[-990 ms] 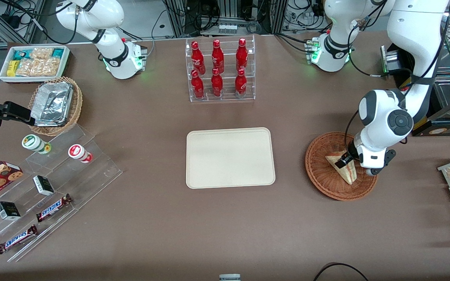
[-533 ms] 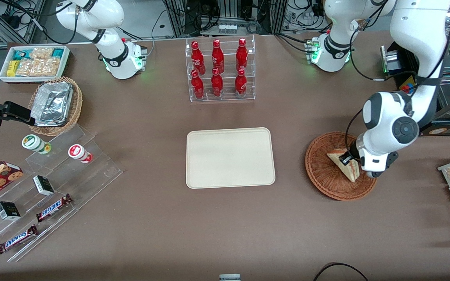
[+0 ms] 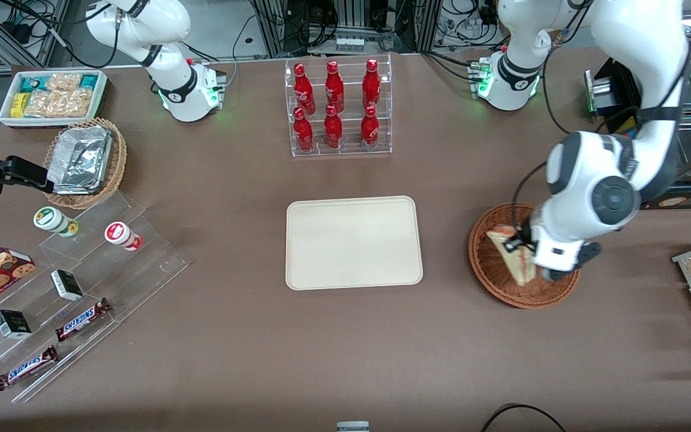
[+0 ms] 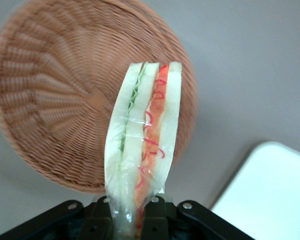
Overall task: Place sandwich from basket to tray
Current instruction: 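Lift the sandwich and carry it with the left gripper over the tray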
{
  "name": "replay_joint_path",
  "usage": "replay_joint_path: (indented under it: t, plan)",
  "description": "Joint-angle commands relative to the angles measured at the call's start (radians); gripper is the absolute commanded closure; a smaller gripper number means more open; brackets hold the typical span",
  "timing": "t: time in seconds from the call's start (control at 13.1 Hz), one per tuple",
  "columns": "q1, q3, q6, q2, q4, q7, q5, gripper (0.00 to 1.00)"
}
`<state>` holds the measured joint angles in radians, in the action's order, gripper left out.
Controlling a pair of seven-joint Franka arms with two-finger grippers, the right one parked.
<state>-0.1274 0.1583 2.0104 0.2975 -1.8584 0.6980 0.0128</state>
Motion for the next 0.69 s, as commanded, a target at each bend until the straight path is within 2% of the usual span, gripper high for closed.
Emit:
replay_joint_path:
  t: [0.0,0.3,0.61]
  plan:
    - [-0.108,-0.008,-0.009,0.035,0.039,-0.04,-0.008,1.0]
    - [-0.271,-0.008,-0.012,0.174,0.192,0.001,-0.008,1.0]
    - [-0.415,-0.011,-0.016,0.343,0.382,0.191,-0.037,1.0]
